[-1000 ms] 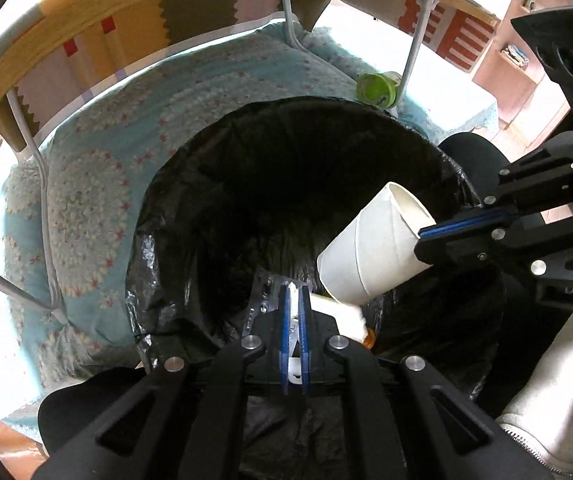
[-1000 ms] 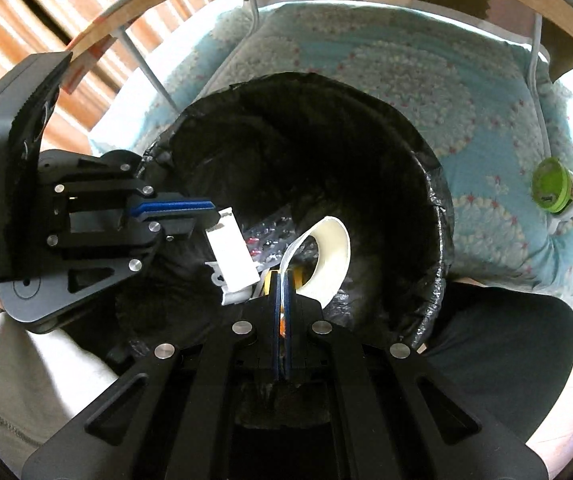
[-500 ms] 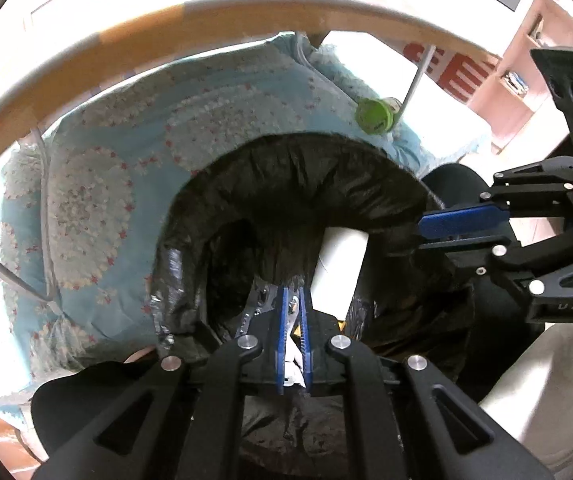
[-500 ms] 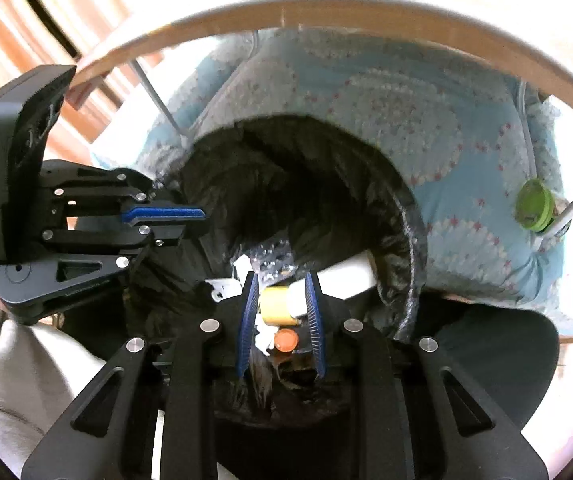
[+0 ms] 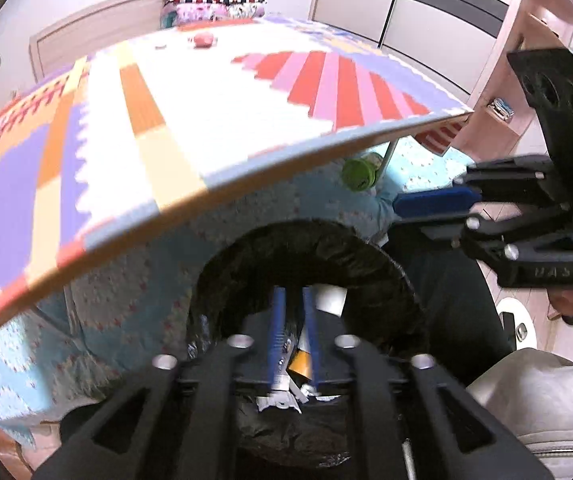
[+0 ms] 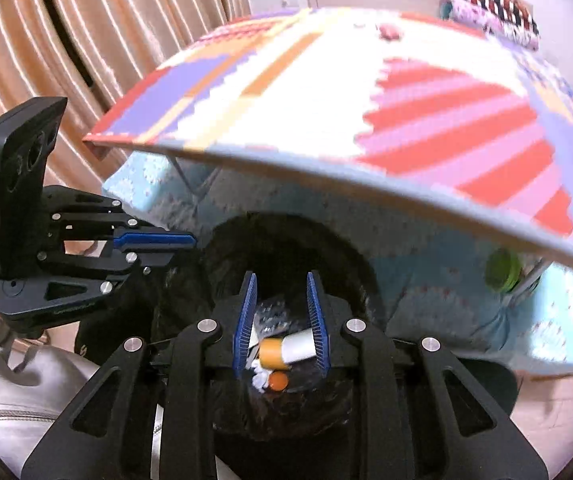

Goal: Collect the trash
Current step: 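Raise both open tools from the bin toward the pink pig and bottle cap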

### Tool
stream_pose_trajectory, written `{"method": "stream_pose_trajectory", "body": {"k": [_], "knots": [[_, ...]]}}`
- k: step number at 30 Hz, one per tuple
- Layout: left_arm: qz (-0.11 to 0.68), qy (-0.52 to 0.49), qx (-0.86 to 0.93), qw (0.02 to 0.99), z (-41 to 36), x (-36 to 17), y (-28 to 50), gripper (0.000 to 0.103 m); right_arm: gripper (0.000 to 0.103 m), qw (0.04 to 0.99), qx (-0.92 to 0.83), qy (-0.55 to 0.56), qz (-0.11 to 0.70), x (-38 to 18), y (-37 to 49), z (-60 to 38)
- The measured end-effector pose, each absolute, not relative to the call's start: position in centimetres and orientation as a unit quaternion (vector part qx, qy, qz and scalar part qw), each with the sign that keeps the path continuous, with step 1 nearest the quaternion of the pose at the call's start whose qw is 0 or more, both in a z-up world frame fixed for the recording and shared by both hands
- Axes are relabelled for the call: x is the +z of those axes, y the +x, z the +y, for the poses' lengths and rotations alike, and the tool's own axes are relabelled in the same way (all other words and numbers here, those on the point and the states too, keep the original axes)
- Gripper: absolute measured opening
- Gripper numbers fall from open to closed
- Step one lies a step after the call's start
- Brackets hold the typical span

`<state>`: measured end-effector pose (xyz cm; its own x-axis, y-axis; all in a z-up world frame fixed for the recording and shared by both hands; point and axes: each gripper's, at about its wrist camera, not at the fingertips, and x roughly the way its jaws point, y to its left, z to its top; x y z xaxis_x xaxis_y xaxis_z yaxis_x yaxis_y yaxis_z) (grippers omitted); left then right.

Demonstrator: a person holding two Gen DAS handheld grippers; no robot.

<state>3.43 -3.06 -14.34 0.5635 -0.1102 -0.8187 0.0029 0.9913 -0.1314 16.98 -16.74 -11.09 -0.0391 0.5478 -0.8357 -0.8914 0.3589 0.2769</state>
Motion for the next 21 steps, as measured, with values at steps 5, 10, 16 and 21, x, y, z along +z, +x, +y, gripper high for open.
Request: {"method": "stream_pose_trajectory", "body": {"k": [5, 10, 16, 21], "knots": [[0.437, -0.073, -0.035, 0.896, -2.3, -12.4, 3.3, 0.062, 0.027, 0.685, 0.539, -0.175, 0.458, -9.1, 18.3, -16.6], [0.418, -0.068, -0.032, 0.905, -1.3, -10.5, 3.6, 0.062, 0.036, 0.699, 0.543, -0.174, 0.431, -7.2, 19.6, -16.2], [0.394, -0.052, -0.021, 0.917, 0.4, -7.7, 5.0, 0.062, 0.037, 0.714, 0.548, -0.172, 0.401, -5.3, 21.4, -14.7], [0.378, -0.04, -0.023, 0.925, 2.3, -6.0, 6.8, 0.062, 0.055, 0.726, 0.55, -0.173, 0.375, -4.1, 22.7, -13.3]]}}
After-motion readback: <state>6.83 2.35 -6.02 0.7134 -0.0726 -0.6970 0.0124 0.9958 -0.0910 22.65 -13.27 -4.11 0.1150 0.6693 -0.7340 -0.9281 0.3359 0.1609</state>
